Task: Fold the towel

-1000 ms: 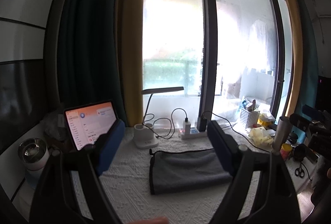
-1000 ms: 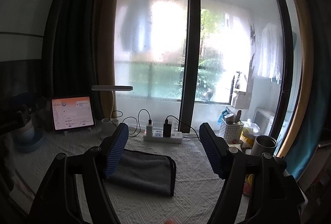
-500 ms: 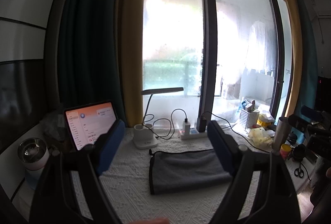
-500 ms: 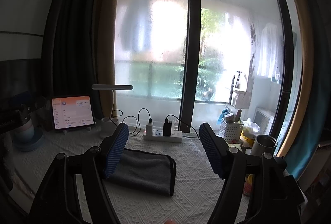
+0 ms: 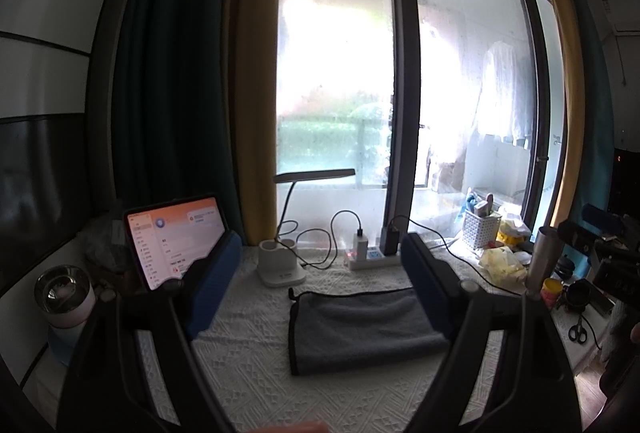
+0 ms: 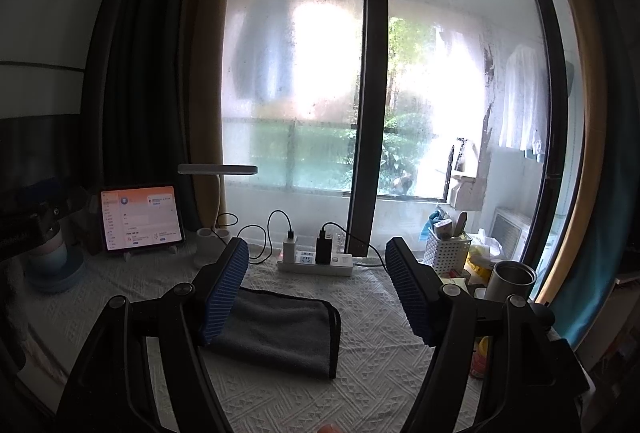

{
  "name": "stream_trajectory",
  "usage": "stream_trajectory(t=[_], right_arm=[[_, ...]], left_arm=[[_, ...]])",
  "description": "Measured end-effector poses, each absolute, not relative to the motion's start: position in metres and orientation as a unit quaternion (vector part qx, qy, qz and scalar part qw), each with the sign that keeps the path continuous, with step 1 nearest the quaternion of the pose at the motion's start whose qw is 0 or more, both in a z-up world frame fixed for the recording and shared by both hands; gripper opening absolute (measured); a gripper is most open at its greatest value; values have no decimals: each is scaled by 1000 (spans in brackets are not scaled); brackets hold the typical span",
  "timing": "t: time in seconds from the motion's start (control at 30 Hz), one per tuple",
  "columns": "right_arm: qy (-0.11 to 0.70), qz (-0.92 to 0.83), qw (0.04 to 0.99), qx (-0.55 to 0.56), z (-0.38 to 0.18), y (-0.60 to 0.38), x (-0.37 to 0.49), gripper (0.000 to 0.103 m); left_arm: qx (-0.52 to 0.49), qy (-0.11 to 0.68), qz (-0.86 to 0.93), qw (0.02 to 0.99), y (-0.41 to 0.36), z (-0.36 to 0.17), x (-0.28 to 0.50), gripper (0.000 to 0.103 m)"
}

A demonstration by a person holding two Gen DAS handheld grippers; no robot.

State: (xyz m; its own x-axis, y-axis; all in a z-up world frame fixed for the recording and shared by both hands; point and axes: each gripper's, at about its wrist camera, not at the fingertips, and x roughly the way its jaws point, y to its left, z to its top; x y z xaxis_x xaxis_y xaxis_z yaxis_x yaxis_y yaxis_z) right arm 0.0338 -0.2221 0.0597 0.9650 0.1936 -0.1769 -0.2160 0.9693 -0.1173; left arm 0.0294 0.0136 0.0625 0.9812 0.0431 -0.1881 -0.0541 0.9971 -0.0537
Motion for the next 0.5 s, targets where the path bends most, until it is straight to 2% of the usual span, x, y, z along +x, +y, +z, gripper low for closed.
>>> stream_trajectory(t=[0.5], right_arm=[[82,106,989,-69,59,-223,33,74]], left_arm=[[-29,92,23,995,14,61,25,83]])
